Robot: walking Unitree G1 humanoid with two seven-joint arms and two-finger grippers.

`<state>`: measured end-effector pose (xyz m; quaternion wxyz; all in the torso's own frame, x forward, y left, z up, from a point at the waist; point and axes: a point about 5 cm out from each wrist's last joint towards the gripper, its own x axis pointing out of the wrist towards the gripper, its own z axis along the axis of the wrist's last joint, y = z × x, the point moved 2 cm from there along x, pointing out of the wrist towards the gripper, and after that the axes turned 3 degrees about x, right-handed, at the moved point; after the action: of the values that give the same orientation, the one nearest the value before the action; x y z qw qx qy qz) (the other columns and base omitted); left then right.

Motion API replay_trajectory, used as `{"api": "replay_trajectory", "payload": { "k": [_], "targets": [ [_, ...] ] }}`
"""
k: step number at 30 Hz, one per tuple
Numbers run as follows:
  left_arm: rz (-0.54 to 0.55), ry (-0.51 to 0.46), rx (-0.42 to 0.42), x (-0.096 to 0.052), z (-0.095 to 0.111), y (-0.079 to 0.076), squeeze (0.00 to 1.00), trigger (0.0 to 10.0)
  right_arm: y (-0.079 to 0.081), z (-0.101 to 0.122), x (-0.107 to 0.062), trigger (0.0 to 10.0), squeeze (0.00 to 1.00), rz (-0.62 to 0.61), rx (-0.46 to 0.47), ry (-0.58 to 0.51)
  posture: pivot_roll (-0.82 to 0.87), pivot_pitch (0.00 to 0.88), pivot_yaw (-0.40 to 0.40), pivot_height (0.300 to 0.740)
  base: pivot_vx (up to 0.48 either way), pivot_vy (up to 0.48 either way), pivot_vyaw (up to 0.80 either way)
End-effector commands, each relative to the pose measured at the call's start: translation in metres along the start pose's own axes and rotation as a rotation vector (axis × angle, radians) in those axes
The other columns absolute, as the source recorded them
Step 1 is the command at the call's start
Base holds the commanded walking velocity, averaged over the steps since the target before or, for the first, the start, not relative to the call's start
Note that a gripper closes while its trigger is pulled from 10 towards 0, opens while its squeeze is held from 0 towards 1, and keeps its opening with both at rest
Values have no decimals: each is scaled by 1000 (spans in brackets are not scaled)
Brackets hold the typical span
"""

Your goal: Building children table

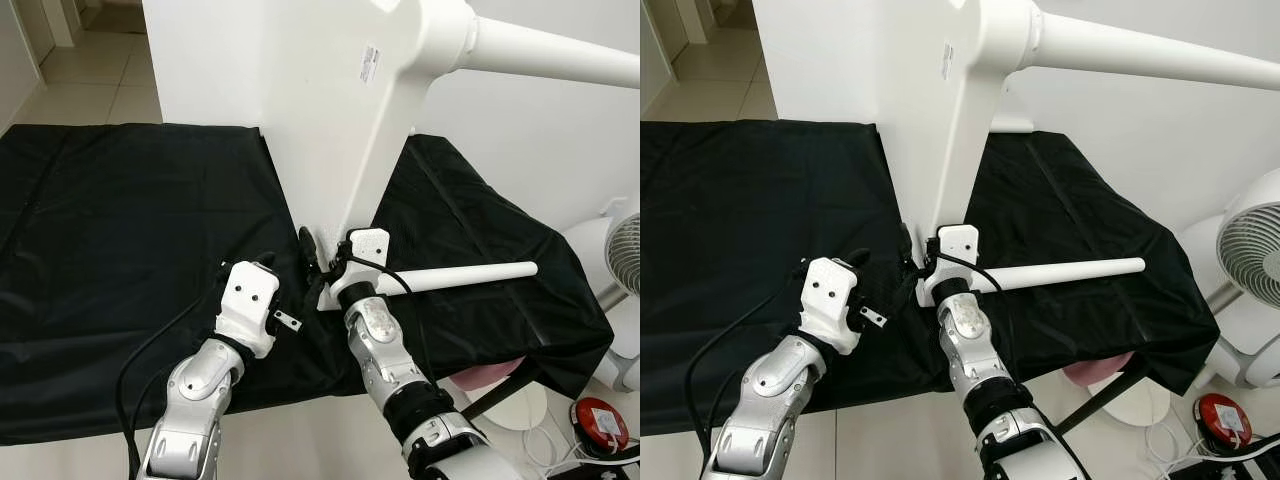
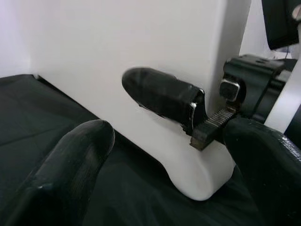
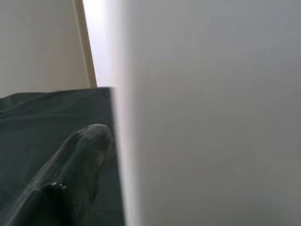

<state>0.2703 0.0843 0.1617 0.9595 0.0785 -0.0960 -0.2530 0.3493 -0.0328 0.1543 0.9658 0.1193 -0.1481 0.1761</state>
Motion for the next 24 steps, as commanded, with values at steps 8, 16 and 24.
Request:
{"api": "replay_trajectory", "payload": {
  "k": [8,16,24],
  "targets": [
    [-87,-38,50,7,15,-9,0,10000,14,18,-4,10000,0,80,-16,-85,67,0,-111,740,0,0,0],
    [-114,-49,87,9,20,-9,0,10000,-10,10,-36,10000,0,53,-87,-39,58,0,-111,740,0,0,0],
    [-122,-41,126,12,23,-5,0,10000,-36,3,-80,10000,0,27,-181,38,50,0,-104,740,0,0,0]
  ]
}}
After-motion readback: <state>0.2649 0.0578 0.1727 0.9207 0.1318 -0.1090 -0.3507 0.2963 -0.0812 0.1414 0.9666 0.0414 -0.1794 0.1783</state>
